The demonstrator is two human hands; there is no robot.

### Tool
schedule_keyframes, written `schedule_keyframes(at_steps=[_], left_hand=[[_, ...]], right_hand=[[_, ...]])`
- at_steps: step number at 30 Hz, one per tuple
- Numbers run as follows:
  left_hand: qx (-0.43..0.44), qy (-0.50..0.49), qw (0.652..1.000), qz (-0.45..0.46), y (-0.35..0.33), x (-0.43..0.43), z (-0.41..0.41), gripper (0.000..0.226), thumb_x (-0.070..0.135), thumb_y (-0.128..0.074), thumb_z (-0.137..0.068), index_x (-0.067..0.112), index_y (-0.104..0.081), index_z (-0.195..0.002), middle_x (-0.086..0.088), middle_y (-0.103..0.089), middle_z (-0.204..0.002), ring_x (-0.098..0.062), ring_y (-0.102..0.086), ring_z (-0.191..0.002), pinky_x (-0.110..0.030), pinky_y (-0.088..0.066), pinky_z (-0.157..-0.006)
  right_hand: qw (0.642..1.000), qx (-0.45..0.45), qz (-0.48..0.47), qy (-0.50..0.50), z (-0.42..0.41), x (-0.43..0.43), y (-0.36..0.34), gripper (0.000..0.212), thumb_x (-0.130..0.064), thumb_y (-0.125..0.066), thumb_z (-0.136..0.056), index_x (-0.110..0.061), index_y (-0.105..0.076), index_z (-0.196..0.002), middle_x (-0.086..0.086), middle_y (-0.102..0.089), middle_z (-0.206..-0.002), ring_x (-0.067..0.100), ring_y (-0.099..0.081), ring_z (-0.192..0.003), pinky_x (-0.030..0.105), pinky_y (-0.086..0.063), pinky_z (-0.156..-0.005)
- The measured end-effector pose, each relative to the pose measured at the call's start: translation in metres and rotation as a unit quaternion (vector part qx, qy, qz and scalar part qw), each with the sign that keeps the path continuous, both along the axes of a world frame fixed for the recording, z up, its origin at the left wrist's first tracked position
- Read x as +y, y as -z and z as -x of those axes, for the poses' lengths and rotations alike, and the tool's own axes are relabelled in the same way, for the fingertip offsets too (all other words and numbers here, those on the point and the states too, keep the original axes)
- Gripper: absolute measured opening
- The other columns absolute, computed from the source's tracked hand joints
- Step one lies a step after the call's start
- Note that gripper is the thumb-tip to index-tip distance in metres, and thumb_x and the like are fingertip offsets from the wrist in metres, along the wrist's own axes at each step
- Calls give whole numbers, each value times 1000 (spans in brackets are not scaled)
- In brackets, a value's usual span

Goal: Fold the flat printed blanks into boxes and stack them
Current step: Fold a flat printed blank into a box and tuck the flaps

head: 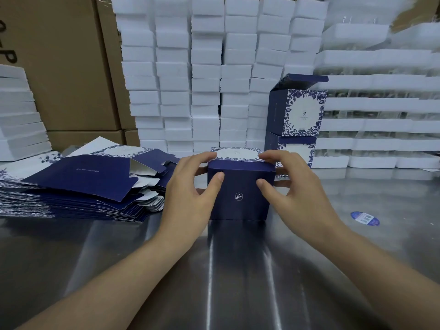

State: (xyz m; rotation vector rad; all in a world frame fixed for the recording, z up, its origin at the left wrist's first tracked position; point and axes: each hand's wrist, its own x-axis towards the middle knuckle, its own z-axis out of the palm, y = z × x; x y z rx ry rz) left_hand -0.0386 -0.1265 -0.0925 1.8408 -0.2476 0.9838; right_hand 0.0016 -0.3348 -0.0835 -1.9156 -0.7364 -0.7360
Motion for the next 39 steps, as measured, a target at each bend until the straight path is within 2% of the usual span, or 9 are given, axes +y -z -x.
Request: schedule_keyframes(at_steps=[4,9,17,22,26,29,34,37,39], left_hand=[[2,-11,1000,-6,-1,0,0,36,21,-71,-100,31,-67,-134,20,-56,-131,8,-56,-120,-8,-49,-81],[8,-6,1000,-14,-2,0,2,30,14,-70,-98,29,-70,-123,19,-55,-125,1,-57,-120,-15,-53,-82],[1,-18,1000,-2,0,-5,1,32,6,-70,-94,26,-68,-117,13,-54,-123,-3,-56,-117,-21,-53,-86],[-9,-33,999,0,-1,-5,3,26,11,-68,-93,30,-66,-112,18,-54,-118,-6,-58,-110,-18,-47,-89],[-19,-34,999,21,-3,-6,6,28,23,-60,-86,36,-63,-110,20,-54,-118,-4,-59,-112,-7,-42,-85],[-37,-40,998,29,-7,-6,7,35,22,-58,-88,37,-64,-118,22,-54,-123,-3,-57,-118,-9,-41,-88],[-81,-50,995,36,-17,-5,14,49,17,-54,-92,35,-59,-137,17,-57,-133,-12,-55,-132,-32,-46,-106],[-121,-49,991,-33,-25,-13,21,51,8,-54,-90,32,-58,-135,17,-60,-132,-18,-58,-130,-49,-47,-107],[-158,-34,982,-102,-27,-18,26,51,7,-53,-91,27,-57,-138,18,-61,-133,-18,-60,-127,-55,-47,-104]], right_hand=[[1000,-5,-5,-4,0,0,-2,33,-11,-73,-94,-24,-69,-125,-10,-61,-120,8,-63,-112,36,-56,-97],[1000,-10,17,2,2,0,-2,31,-14,-71,-94,-30,-64,-120,-16,-61,-118,10,-62,-112,42,-54,-95],[999,-18,29,-6,7,4,-4,30,-25,-55,-86,-36,-59,-114,-17,-60,-115,15,-60,-112,40,-53,-92],[997,-34,73,-4,1,0,-4,58,11,-52,-85,-30,-61,-125,-18,-58,-120,8,-59,-112,33,-52,-92],[990,-58,127,5,2,-2,-7,68,17,-56,-88,-31,-61,-135,-16,-54,-129,1,-57,-115,30,-51,-100],[986,-68,151,3,7,-3,-11,68,8,-63,-92,-42,-55,-137,-19,-51,-133,1,-56,-115,33,-52,-96],[974,-142,178,-3,16,4,-14,66,-27,-75,-90,-47,-46,-147,-17,-48,-142,9,-55,-125,33,-51,-100],[959,-206,193,-7,18,10,-16,88,-38,-81,-81,-50,-35,-155,-9,-39,-161,16,-44,-143,35,-43,-113],[948,-249,197,-28,19,15,-14,98,-40,-86,-78,-49,-31,-159,-2,-28,-170,25,-32,-155,44,-37,-121]])
